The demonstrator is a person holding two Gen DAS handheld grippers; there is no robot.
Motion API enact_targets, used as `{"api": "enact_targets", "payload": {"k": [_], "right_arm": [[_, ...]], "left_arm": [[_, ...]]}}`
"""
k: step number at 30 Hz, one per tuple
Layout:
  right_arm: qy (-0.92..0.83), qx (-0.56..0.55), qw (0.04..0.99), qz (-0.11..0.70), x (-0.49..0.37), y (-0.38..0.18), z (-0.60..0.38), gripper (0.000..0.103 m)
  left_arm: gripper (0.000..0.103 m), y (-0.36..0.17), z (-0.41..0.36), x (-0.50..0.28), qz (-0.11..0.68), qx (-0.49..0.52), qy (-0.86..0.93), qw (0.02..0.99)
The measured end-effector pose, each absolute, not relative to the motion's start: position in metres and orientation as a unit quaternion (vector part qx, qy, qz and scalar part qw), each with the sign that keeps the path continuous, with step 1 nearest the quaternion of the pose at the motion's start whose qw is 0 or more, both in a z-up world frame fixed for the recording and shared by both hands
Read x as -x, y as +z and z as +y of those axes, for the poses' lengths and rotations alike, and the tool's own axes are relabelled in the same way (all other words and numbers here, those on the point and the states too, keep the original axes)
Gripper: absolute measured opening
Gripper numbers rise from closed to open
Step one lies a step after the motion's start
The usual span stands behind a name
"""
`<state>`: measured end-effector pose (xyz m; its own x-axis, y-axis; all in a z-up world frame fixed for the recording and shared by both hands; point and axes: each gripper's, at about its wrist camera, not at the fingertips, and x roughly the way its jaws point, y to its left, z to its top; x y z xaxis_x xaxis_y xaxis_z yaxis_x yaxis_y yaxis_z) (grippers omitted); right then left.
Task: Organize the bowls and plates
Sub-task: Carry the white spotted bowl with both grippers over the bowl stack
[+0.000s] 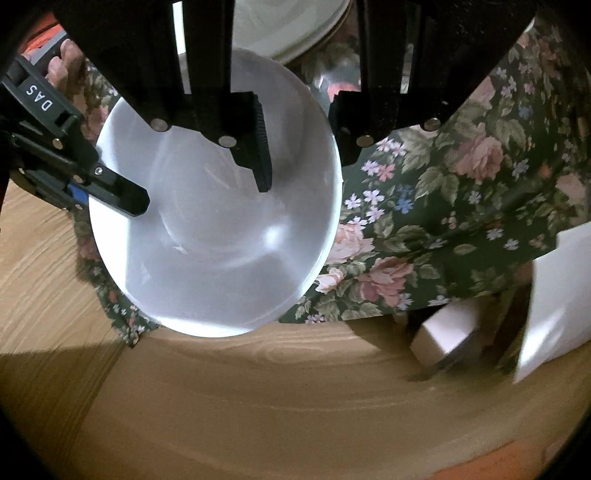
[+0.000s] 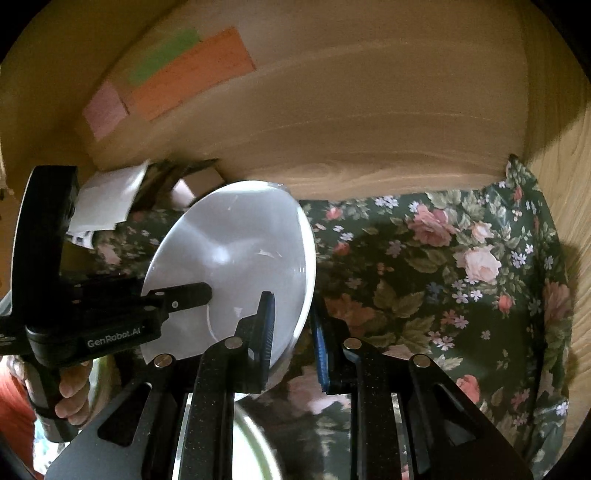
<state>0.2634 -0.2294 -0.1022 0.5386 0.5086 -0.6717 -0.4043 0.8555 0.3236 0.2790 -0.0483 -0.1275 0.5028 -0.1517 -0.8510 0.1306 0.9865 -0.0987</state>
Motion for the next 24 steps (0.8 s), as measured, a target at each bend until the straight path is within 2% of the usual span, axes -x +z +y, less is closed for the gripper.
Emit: {"api": "enact_targets", "payload": {"k": [11, 24], "right_arm": [[0.286, -0.061, 0.877, 0.382, -0.228, -0.083, -0.206, 0.018], [0.314, -0.044, 0.871, 0.375, -0.186, -0.078, -0.164, 0.018]], "left_arm": [[0.027, -0.104, -0.020, -0.223, 0.450, 0.012, -0.068, 0.890], [0.027, -0.096, 0.020, -0.173, 0.441, 0.043, -0.051, 0.895]]}}
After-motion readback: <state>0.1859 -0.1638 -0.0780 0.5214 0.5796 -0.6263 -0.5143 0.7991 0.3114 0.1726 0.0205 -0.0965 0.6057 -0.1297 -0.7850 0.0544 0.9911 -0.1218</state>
